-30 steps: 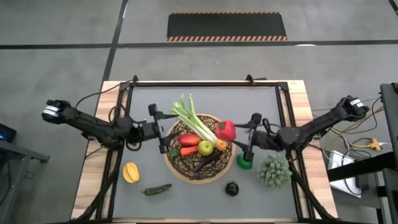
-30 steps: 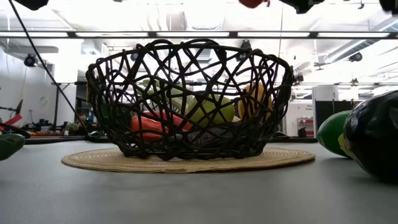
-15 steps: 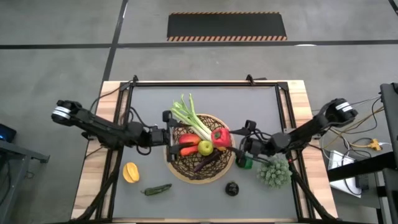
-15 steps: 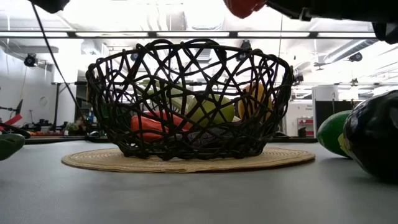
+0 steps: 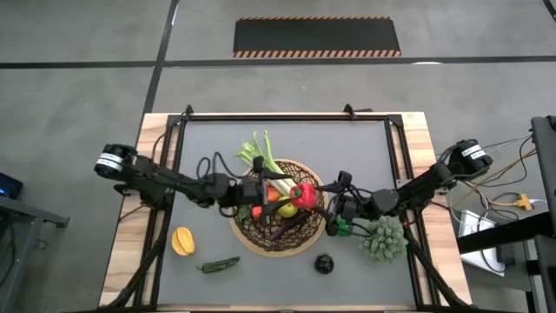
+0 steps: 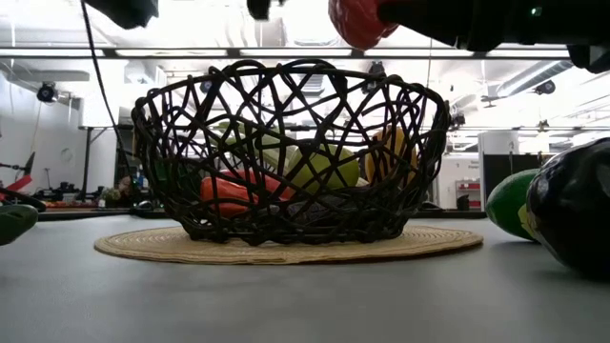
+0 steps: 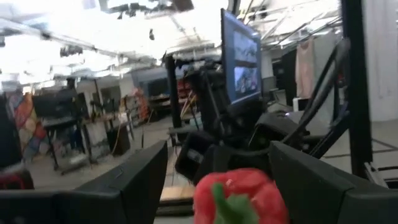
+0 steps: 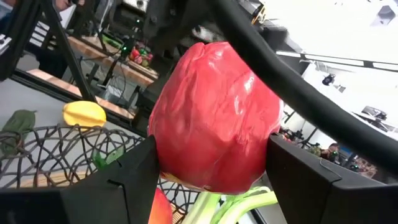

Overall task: Build produce basket
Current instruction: Put the red bell pepper into the wire basket

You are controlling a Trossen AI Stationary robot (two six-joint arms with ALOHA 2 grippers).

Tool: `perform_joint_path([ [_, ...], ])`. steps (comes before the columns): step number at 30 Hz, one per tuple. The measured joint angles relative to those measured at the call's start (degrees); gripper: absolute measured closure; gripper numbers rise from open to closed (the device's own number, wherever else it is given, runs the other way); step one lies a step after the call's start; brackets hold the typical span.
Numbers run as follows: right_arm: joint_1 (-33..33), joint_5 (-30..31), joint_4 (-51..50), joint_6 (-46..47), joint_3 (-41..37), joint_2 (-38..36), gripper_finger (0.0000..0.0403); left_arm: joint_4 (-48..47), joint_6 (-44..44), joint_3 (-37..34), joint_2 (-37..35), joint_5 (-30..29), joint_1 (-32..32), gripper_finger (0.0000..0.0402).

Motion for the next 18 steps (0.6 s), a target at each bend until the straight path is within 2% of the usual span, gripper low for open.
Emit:
perform_joint_path([
  [8, 0.0, 0.1, -0.4, -0.9, -0.1, -0.3, 0.0156, -0.1, -6.6, 2.9, 5.4, 4.4, 2.8, 0.0178],
  [18, 0.0, 0.1, -0.6, -1.5, -0.1, -0.3, 0.0156, 0.0, -6.8, 2.8, 5.4, 4.5, 2.8, 0.0266],
])
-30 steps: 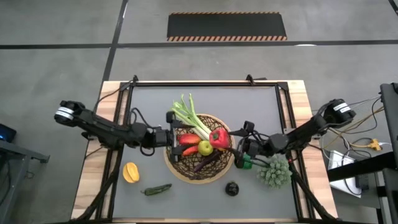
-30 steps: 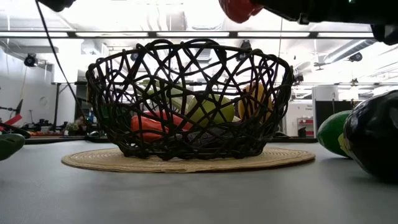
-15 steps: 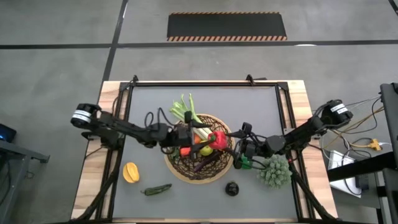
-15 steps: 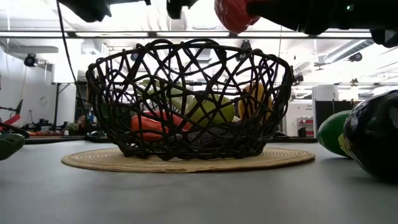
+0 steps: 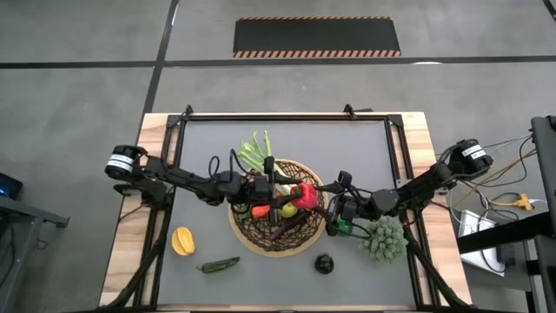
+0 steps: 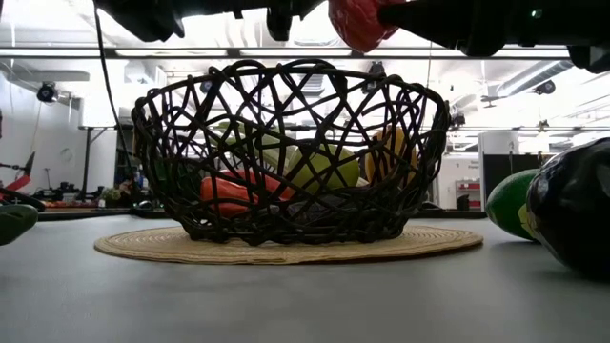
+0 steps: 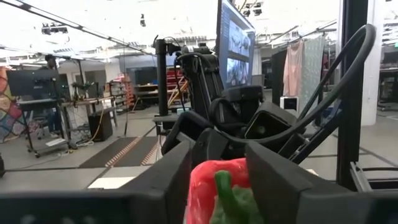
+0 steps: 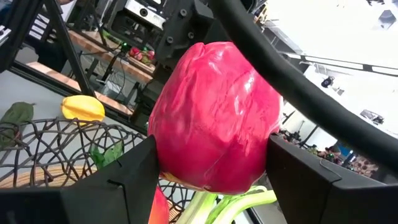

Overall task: Build produce basket
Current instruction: Put the red bell pepper into the wire basket

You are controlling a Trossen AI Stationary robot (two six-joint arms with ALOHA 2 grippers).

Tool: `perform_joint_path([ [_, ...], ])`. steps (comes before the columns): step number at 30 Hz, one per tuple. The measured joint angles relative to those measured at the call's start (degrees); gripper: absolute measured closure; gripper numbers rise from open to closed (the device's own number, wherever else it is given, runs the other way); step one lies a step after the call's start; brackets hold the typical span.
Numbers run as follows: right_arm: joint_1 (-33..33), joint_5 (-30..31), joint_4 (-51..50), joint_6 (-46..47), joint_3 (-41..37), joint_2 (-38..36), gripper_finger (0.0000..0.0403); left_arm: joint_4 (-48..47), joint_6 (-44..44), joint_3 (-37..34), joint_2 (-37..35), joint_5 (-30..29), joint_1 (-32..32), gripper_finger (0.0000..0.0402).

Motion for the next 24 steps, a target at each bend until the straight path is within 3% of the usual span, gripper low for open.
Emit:
perform_joint_path([
  [10, 0.0, 0.0, 0.0, -0.4, 0.0, 0.0, 0.0156, 0.1, 0.2, -0.5, 0.0, 0.0, 0.0, 0.039],
  [17, 0.0, 0.1, -0.8, -0.8, 0.2, 0.0, 0.0154, 0.0, 0.2, -0.6, 0.0, 0.0, 0.0, 0.0393],
  [24, 0.0, 3.1, -1.0, 1.7, 0.2, -0.1, 0.0104, 0.0, 0.4, -0.6, 0.0, -0.2, 0.0, 0.0395],
])
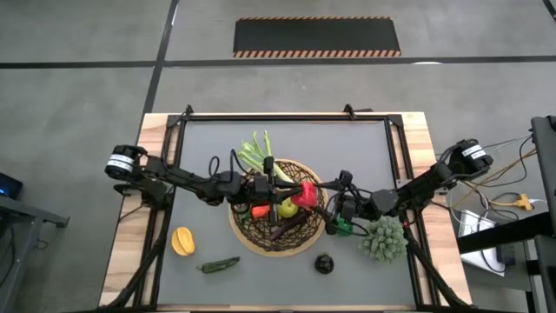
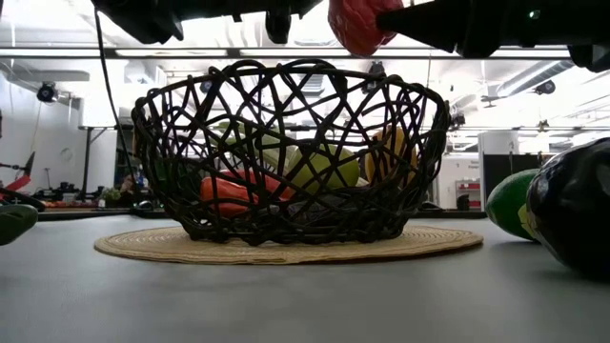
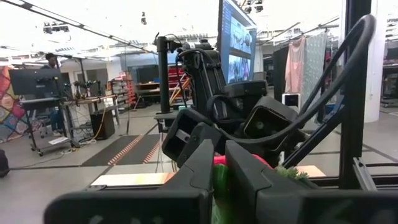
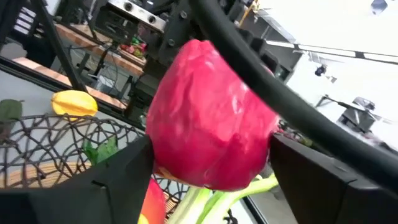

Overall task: Build produce basket
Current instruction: Put the red bell pepper into the wire basket

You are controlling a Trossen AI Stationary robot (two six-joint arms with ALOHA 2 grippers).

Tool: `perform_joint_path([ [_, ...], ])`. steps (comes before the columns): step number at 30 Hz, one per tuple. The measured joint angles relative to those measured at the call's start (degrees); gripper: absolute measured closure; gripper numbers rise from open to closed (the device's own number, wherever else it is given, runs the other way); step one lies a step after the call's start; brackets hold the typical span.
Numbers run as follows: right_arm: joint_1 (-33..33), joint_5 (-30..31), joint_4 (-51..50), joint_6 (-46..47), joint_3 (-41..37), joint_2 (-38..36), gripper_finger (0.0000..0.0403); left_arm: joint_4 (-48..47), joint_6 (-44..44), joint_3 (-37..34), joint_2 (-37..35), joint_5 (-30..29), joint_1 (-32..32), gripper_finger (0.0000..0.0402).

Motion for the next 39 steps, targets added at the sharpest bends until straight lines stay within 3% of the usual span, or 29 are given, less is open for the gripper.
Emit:
perform_joint_path([
  [8, 0.0, 0.3, 0.0, 2.6, 0.2, 0.0, 0.0057, 0.0, 1.0, 0.0, 0.0, 0.0, 0.0, 0.0396],
  [24, 0.0, 0.4, -4.7, 13.0, 0.2, -0.1, 0.0055, -4.5, 3.0, -0.1, -2.5, -1.1, -0.1, 0.0397],
  [32, 0.5, 1.9, -5.2, 13.2, 0.2, -0.4, 0.0062, -19.3, 2.9, -0.1, -6.7, -3.5, -0.6, 0.0396],
  [39, 1.4, 6.4, -6.5, 13.1, 0.1, -1.6, 0.0061, -40.9, -0.5, 0.0, -13.5, -15.2, -3.3, 0.0394],
])
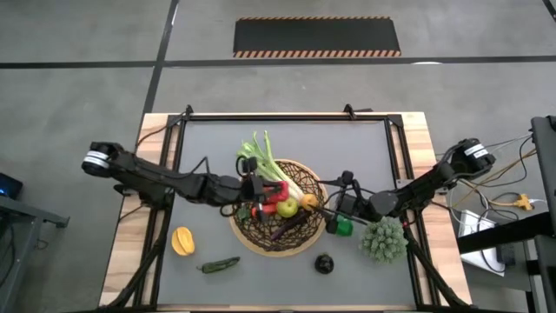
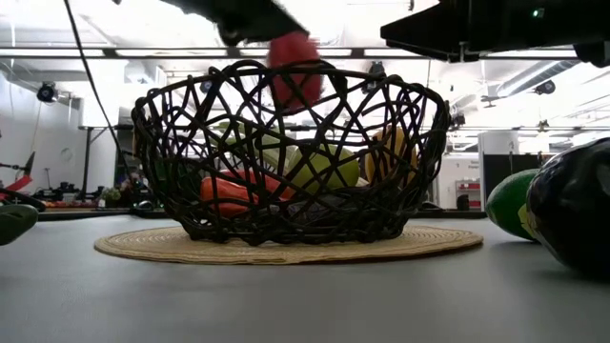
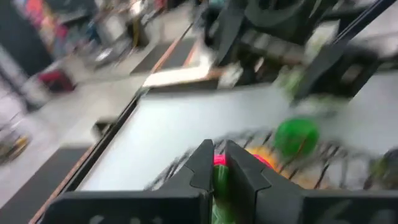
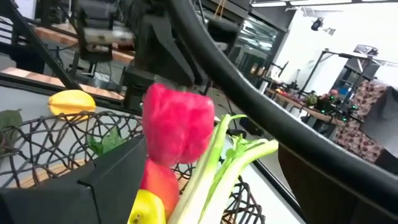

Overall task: Build produce basket
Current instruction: Put the red bell pepper into the wire basket

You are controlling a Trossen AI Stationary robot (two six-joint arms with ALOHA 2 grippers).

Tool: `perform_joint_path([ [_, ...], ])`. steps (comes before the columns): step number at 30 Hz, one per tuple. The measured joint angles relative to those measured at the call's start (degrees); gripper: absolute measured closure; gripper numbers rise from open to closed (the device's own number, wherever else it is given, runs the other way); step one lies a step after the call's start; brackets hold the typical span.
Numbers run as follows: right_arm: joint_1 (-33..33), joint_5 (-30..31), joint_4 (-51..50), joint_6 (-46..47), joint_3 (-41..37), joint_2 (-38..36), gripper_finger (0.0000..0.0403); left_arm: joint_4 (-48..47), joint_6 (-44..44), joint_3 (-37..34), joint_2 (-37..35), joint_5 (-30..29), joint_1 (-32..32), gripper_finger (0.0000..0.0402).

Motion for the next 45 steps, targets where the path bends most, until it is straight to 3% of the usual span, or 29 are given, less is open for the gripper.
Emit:
perform_joint_path([
  [5, 0.1, 0.2, 0.0, 0.0, 0.0, -0.6, 0.006, -10.2, -8.3, -1.3, -2.6, -10.1, -0.9, 0.0394],
  [8, 0.1, 0.8, 0.0, 0.2, 0.0, -0.7, 0.006, -14.7, -13.7, -1.4, -2.6, -11.2, -0.9, 0.0394],
  [13, 0.1, 0.9, -0.6, 1.0, 0.0, -0.7, 0.006, -16.0, -14.5, -1.5, -2.6, -5.5, -1.0, 0.0393],
  [18, 0.1, 0.9, -1.2, 1.0, 0.0, -0.7, 0.006, -16.0, -8.4, -1.5, -2.2, 8.9, -1.0, 0.0393],
  [21, 0.1, 0.9, -1.3, 1.0, 0.0, -0.7, 0.006, -15.7, -7.3, -1.6, -0.8, 14.1, -1.1, 0.0393],
  [34, 0.1, 0.8, -2.6, 2.9, -0.1, -0.7, 0.0066, -5.4, -6.9, -2.0, 4.9, 23.4, -1.0, 0.0393],
  [45, 0.1, 0.4, -3.2, 4.1, -0.1, -0.7, 0.0067, -3.6, -7.7, -2.0, 7.7, 24.8, -0.9, 0.0392],
])
